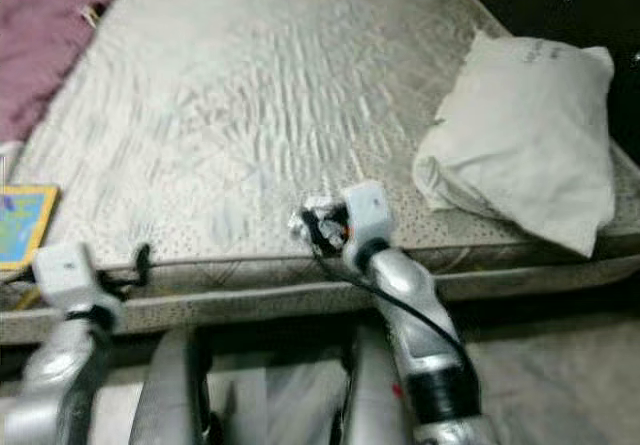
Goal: Clean up the room
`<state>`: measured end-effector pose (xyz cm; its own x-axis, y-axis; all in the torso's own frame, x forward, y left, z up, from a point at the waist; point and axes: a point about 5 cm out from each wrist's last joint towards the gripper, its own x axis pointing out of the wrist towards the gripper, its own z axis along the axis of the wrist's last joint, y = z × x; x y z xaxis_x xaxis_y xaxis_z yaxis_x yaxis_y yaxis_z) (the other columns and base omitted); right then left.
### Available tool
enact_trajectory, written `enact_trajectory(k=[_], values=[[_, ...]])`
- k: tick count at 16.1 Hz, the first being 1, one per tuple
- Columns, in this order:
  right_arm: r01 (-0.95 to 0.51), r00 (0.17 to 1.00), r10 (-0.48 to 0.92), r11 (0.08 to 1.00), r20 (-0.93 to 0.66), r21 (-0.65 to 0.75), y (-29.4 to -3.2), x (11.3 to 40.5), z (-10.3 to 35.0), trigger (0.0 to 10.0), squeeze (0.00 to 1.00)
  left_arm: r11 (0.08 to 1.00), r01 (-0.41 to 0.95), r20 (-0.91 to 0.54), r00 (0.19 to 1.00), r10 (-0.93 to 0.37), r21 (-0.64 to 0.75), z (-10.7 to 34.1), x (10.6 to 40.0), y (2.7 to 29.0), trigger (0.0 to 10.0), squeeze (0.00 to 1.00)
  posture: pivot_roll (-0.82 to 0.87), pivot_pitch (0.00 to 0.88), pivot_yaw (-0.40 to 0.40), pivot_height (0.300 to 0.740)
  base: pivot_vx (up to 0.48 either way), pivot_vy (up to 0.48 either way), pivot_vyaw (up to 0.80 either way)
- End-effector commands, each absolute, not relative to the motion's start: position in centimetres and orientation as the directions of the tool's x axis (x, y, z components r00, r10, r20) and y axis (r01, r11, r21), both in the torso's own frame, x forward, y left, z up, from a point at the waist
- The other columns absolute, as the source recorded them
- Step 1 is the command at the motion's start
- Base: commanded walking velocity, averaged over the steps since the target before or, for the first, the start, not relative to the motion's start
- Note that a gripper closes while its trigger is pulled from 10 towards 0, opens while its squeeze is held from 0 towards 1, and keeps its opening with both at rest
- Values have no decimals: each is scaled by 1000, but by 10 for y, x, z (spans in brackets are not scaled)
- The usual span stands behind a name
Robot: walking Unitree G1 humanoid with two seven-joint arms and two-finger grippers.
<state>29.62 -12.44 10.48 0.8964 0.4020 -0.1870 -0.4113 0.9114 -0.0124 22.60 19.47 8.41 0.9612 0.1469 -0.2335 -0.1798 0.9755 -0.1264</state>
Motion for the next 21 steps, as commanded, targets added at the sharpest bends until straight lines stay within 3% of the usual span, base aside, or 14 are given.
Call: enact_trajectory(k=[1,7,12,17,21], values=[[-399,901,390,917,-191,-5,-128,297,104,10000,0,976,-181,-243,959,148,-119,83,226,194,10000,0,-73,55,-67,531,0,0,0],[-422,890,400,904,-220,-63,-127,300,100,10000,0,972,-194,-240,958,159,-131,83,226,195,10000,0,-65,54,-76,531,0,0,555],[-384,906,369,923,-210,-37,-130,305,99,10000,0,970,-204,-242,956,168,-131,83,223,196,10000,0,-58,56,-78,531,0,0,0],[-397,901,385,918,-200,-20,-125,302,96,10000,0,967,-220,-244,952,183,-130,84,213,200,10000,0,-38,86,-63,481,0,0,0],[-377,919,369,925,-140,-35,-122,324,108,10000,0,964,-245,-187,957,224,-100,96,211,204,10000,0,-12,128,-65,481,0,0,0]])
